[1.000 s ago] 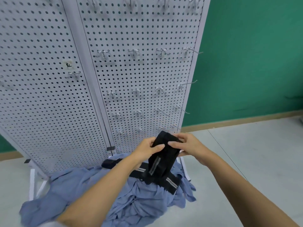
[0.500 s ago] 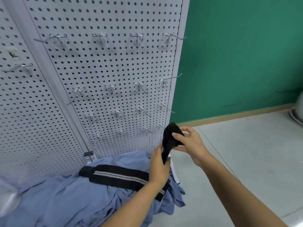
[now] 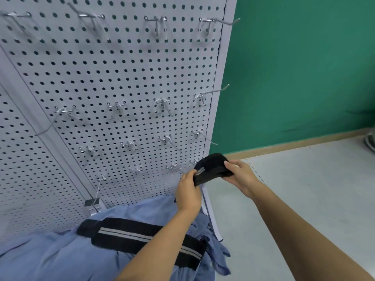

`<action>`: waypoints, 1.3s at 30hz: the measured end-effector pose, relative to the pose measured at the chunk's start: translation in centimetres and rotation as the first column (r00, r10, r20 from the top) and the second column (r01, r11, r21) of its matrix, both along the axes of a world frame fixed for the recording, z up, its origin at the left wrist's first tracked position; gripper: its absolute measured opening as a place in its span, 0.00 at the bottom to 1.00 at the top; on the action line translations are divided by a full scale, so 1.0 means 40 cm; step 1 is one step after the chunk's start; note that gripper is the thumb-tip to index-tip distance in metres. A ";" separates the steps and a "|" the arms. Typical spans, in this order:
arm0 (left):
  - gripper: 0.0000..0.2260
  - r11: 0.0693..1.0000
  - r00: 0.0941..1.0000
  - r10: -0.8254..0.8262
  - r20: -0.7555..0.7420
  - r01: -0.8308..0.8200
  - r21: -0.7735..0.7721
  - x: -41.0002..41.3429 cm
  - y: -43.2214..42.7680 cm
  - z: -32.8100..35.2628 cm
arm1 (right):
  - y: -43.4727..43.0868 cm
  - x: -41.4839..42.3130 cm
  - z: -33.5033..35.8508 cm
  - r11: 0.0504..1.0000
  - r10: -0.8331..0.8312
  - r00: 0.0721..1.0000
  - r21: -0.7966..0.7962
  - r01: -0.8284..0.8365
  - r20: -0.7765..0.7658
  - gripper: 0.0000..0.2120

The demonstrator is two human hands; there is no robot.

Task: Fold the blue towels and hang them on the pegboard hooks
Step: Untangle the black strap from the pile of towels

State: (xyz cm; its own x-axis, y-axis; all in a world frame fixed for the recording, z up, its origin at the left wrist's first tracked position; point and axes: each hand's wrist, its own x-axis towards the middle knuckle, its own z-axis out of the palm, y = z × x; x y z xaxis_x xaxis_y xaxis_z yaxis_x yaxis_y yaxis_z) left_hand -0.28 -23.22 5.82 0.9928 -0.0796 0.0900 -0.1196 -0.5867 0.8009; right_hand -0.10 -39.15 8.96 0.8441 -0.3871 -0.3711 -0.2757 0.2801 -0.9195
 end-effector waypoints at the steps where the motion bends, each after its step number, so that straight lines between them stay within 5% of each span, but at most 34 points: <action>1: 0.19 1.000 1.000 -0.019 -0.012 0.019 0.006 0.009 -0.001 -0.010 | -0.003 -0.006 -0.015 0.994 0.036 0.997 -0.096 -0.042 -0.061 0.13; 3: 0.19 0.998 0.998 -0.058 -0.024 0.059 0.010 0.020 0.000 -0.024 | -0.009 -0.024 -0.039 0.897 0.117 0.978 -0.405 -0.178 -0.171 0.14; 5: 0.21 0.995 0.994 -0.101 -0.031 0.101 -0.002 0.025 0.006 -0.031 | -0.003 -0.049 -0.046 0.693 0.199 0.967 -0.674 -0.254 -0.160 0.22; 9: 0.24 0.979 0.980 -0.199 -0.002 0.199 -0.033 0.026 0.018 -0.030 | 0.023 -0.091 -0.042 0.509 0.463 0.886 -0.817 -0.273 -0.008 0.27; 12: 0.23 0.972 0.974 -0.227 0.020 0.228 -0.058 0.018 0.022 -0.026 | 0.019 -0.079 -0.055 0.395 0.474 0.880 -0.891 -0.225 -0.012 0.21; 20: 0.14 0.991 0.982 -0.131 0.133 0.132 0.002 0.021 -0.002 -0.003 | 0.034 -0.023 -0.028 0.364 0.317 0.948 -0.926 -0.098 0.024 0.15; 23: 0.16 0.986 0.986 -0.154 0.062 0.150 0.071 0.022 -0.001 0.002 | 0.034 -0.032 -0.037 0.384 0.318 0.941 -0.892 -0.238 -0.114 0.16; 31: 0.12 0.948 0.955 -0.272 -0.121 0.287 0.140 -0.022 0.130 0.049 | 0.111 -0.150 0.053 0.336 0.354 0.932 -0.919 -0.207 -0.080 0.13; 39: 0.09 0.898 0.945 -0.214 -0.247 0.290 0.330 -0.036 0.476 0.064 | 0.357 -0.221 -0.035 0.331 0.573 0.797 -0.835 -0.440 -0.193 0.11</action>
State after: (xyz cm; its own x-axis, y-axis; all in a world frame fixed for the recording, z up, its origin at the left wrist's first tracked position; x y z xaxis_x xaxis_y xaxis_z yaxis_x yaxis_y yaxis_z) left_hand -1.71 -4.18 8.38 0.9287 -0.3188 -0.1896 -0.1619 -0.8084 0.5660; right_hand -8.94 -24.86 7.56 0.9965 0.0772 -0.0315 0.0378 -0.7550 -0.6546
